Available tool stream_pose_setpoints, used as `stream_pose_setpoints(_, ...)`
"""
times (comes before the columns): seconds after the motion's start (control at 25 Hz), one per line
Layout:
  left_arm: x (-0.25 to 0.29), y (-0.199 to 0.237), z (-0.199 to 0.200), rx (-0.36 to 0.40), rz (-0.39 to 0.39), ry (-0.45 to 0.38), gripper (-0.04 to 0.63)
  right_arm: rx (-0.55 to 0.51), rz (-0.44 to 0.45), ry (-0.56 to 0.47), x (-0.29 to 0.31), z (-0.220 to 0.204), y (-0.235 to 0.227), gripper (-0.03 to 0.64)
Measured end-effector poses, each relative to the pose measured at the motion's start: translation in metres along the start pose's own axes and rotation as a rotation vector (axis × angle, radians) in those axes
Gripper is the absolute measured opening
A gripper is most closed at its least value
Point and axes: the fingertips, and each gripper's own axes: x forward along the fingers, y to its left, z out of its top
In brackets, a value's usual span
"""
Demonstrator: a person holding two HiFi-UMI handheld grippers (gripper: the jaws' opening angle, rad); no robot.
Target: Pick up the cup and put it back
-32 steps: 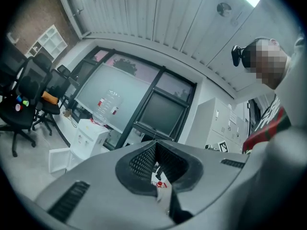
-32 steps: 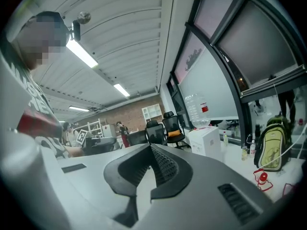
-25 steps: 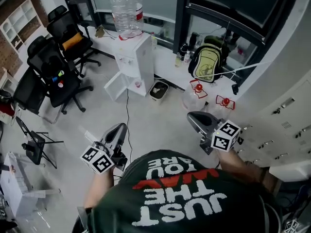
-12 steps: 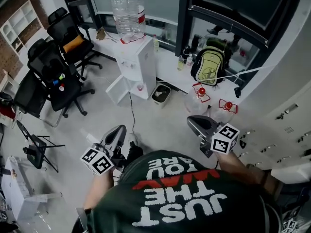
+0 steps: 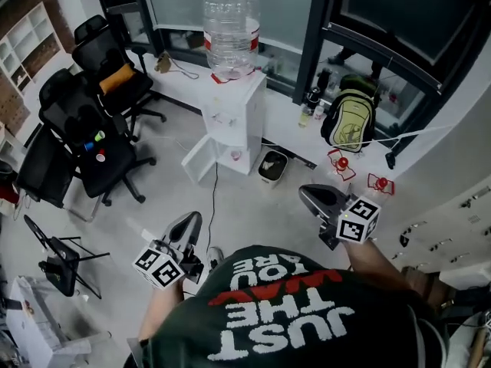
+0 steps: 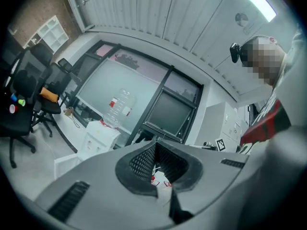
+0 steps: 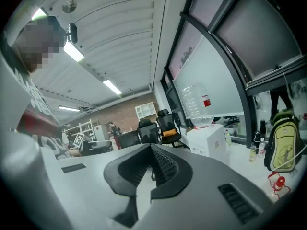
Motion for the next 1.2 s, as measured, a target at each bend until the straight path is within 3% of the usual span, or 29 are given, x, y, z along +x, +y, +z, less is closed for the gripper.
stream_pose_setpoints(0.24,-0.028,0.134,0.069,-0.004,-0.029,0.046,0.008,0.025,-0.037,-0.03,0.155,0.032,0.024,0.032)
stream_pose_setpoints(0.48,-0.015,0.224,0.12,-0.006,-0.067,0.08,0.008,0.033,-0.1,-0.021,0.24,0.053,0.022,0.032)
stream_pose_setpoints(0.92,0.074,0.288,0.144,-0.034,-0.12,0.156,0.008,0.106,-0.163,0.0,0.296,0.054,-0.045,0.032)
stream_pose_setpoints(1.2,0.165,0.307,0.136,-0.032,-0.067,0.183,0.008,0.118,-0.096,0.017,0.326,0.07,-0.134,0.034)
